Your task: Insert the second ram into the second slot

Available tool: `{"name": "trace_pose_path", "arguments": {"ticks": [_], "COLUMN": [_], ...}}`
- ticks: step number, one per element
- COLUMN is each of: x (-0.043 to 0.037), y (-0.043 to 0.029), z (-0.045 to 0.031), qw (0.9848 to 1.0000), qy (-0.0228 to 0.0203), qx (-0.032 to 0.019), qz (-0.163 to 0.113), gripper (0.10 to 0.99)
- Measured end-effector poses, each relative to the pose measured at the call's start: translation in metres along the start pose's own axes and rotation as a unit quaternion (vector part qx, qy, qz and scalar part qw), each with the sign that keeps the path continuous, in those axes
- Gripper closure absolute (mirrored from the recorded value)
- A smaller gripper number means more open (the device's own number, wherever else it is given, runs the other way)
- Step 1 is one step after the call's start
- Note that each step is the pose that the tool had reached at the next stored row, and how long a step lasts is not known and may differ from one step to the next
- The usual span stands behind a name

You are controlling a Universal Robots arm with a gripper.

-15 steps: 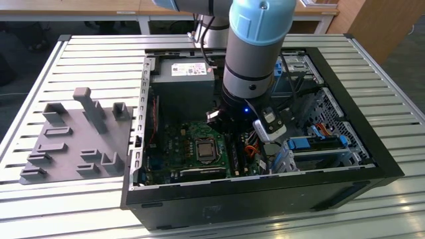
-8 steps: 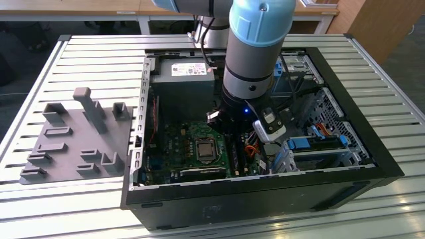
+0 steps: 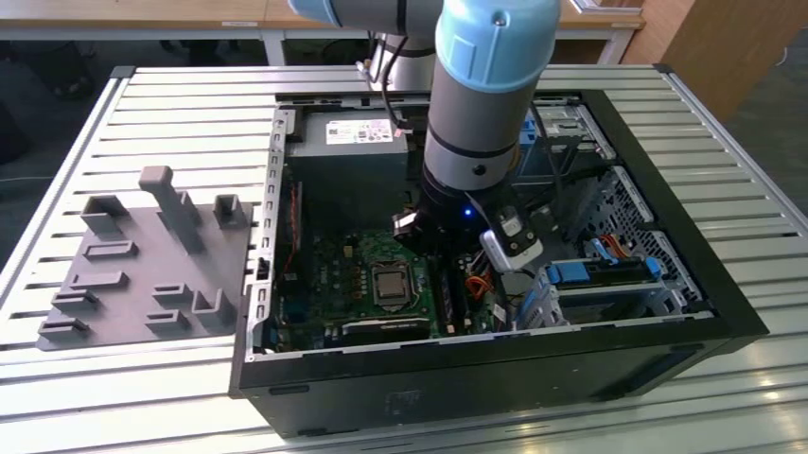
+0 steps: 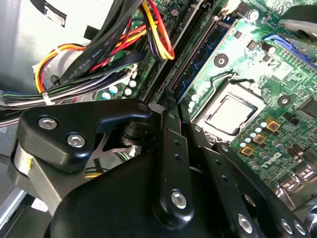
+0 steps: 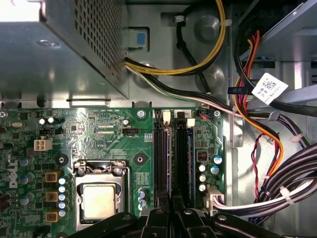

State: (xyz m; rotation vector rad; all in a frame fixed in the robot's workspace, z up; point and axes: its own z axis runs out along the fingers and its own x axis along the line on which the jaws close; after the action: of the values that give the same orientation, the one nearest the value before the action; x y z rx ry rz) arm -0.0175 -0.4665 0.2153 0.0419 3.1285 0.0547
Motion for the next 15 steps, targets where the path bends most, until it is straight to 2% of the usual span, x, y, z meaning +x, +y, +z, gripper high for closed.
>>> {"name": "trace_pose_path", "arguments": {"ticks": [15], "x": [0.0006], "y": [0.0], "z": [0.0017], "qw": [1.0], "qy": [0.0001], "qx": [-0.0002], "qz": [-0.003], "gripper": [0.949]}}
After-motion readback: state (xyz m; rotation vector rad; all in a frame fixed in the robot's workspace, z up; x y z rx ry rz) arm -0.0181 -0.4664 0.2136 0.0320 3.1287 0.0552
